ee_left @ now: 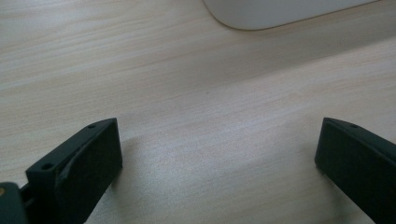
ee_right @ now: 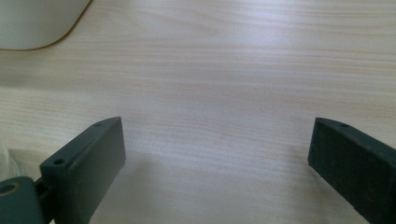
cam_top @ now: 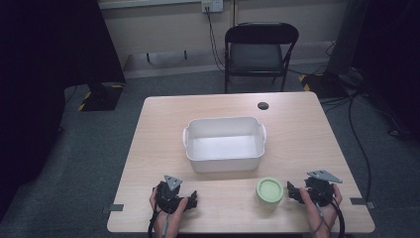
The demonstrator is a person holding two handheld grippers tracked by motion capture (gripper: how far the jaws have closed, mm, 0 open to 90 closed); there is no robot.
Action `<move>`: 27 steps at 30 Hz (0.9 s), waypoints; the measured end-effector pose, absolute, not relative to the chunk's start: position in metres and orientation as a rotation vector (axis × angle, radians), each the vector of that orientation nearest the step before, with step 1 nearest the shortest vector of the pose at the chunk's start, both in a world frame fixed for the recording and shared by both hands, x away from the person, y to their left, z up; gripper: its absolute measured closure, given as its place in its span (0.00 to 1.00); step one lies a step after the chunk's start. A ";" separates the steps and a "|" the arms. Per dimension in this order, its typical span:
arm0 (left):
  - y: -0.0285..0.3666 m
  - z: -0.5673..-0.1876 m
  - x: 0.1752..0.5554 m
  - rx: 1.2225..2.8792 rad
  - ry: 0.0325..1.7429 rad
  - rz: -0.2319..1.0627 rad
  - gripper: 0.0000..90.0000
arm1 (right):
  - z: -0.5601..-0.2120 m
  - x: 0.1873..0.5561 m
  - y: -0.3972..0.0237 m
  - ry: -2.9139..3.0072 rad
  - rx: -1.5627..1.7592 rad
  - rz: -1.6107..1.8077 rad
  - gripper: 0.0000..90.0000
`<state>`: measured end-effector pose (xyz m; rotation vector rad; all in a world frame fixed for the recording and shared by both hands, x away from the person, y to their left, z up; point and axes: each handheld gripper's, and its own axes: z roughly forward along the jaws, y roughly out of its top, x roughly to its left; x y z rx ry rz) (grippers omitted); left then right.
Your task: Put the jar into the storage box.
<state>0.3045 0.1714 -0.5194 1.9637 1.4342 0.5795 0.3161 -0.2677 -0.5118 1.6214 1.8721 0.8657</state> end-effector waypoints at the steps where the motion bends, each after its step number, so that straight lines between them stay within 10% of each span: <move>1: 0.171 -0.519 0.305 1.964 1.434 0.579 0.00 | -0.512 0.316 -0.268 1.872 1.621 0.866 0.04; 27: 0.171 -0.519 0.305 1.963 1.434 0.580 0.00 | -0.480 0.291 -0.265 1.879 1.534 1.013 0.03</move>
